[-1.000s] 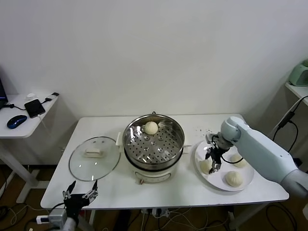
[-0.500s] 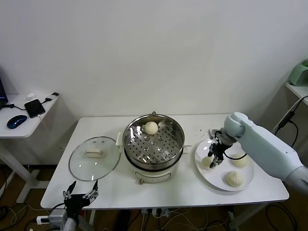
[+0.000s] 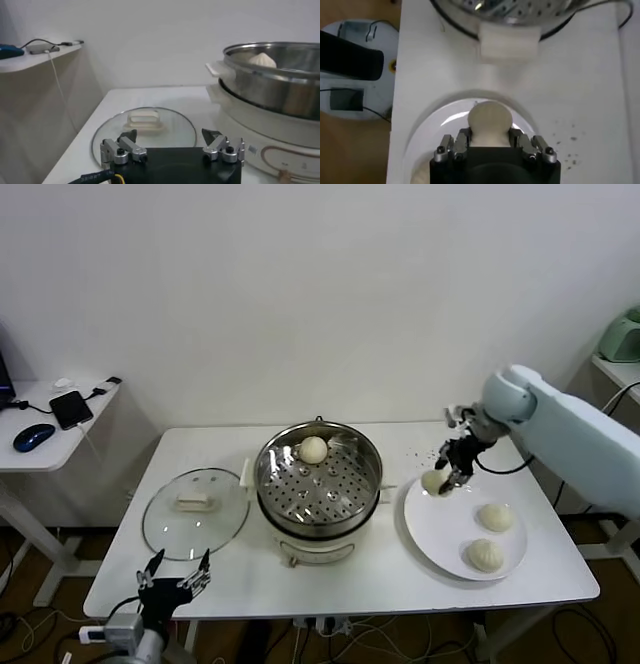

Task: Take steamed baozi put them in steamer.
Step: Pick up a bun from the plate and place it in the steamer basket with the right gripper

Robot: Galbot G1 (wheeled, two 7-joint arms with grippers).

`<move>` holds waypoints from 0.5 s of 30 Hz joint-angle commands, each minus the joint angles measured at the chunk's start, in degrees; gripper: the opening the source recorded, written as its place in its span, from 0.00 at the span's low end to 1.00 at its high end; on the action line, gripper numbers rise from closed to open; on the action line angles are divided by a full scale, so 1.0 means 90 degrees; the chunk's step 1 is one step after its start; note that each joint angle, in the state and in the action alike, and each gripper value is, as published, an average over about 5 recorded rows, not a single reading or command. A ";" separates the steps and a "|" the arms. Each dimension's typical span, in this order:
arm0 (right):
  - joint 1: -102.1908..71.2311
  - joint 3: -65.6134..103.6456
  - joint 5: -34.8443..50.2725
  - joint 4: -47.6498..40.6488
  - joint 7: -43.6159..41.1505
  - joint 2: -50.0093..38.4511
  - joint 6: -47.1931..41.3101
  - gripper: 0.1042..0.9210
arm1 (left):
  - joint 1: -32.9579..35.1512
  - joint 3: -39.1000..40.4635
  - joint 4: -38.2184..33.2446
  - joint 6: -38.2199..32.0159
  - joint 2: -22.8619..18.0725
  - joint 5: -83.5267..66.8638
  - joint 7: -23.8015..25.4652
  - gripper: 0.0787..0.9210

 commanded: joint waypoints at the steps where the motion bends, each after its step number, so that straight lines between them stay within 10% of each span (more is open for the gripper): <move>1: 0.2632 -0.1956 0.2045 0.0241 0.0136 0.0953 -0.0704 0.51 | -0.0010 -0.0010 -0.0057 -0.0009 -0.0010 -0.0091 0.0008 0.88; 15: 0.1623 -0.2159 0.2024 -0.0795 0.0978 0.3524 -0.1834 0.51 | -0.0105 -0.0269 -0.0153 -0.0037 -0.0009 -0.0315 0.0006 0.88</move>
